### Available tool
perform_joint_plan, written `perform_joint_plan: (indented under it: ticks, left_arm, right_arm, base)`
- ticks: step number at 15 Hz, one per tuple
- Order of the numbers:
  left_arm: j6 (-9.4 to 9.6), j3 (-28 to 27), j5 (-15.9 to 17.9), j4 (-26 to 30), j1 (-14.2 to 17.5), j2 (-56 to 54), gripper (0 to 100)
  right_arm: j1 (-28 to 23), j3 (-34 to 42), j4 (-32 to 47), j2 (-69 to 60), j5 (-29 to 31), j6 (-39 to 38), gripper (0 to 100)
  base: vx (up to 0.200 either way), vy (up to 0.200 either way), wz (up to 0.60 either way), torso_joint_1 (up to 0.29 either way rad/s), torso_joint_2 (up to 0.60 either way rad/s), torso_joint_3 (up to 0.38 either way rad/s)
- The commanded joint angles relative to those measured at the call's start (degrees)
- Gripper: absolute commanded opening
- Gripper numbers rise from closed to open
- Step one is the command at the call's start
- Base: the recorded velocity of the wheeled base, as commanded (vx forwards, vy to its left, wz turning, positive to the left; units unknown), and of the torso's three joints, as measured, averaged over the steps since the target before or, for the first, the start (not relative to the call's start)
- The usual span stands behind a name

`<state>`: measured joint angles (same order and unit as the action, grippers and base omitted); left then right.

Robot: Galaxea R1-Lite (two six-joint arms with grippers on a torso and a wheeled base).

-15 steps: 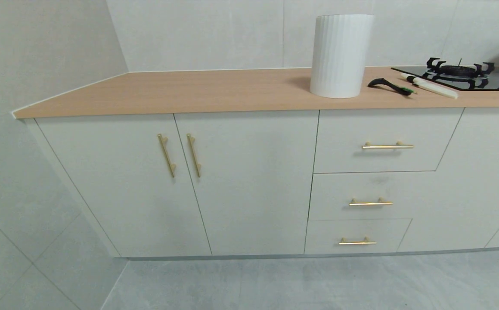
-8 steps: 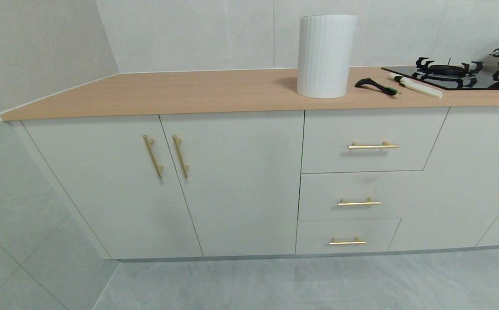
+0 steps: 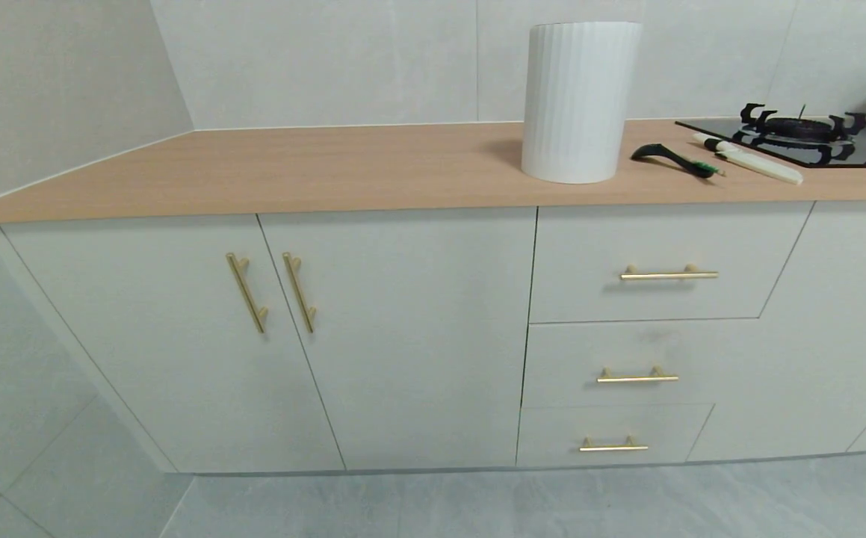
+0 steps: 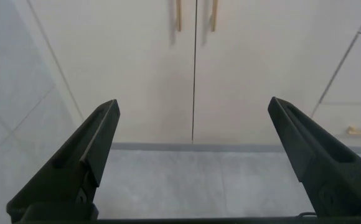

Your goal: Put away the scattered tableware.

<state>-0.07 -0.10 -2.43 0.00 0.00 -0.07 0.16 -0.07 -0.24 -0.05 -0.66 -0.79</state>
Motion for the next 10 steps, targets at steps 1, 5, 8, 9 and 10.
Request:
perform_joint_plan:
  ticks: [1, 5, 8, 9, 10]
  left_arm:
    - [-0.1, 0.0, 0.0, 0.0, 0.0, 0.1, 100]
    - [-0.37, 0.0, 0.0, 0.0, 0.0, 0.1, 100]
    - [-0.37, 0.0, 0.0, 0.0, 0.0, 0.1, 100]
    - [-0.37, 0.0, 0.0, 0.0, 0.0, 0.1, 100]
    - [-0.37, 0.0, 0.0, 0.0, 0.0, 0.1, 100]
  right_arm:
    - [0.0, 0.0, 0.0, 0.0, 0.0, -0.1, 100]
    - [0.0, 0.1, 0.0, 0.0, 0.0, -0.1, 100]
    - [0.0, 0.1, 0.1, 0.1, 0.0, 0.0, 100]
    - [0.0, 0.0, 0.1, 0.1, -0.1, 0.1, 100]
    - [0.0, 0.0, 0.1, 0.1, -0.1, 0.0, 100]
  base:
    - [0.0, 0.0, 0.0, 0.0, 0.0, 0.0]
    - [0.0, 0.0, 0.0, 0.0, 0.0, 0.0]
    - [0.0, 0.0, 0.0, 0.0, 0.0, 0.0]
    - [0.0, 0.0, 0.0, 0.0, 0.0, 0.0]
    - [0.0, 0.0, 0.0, 0.0, 0.0, 0.0]
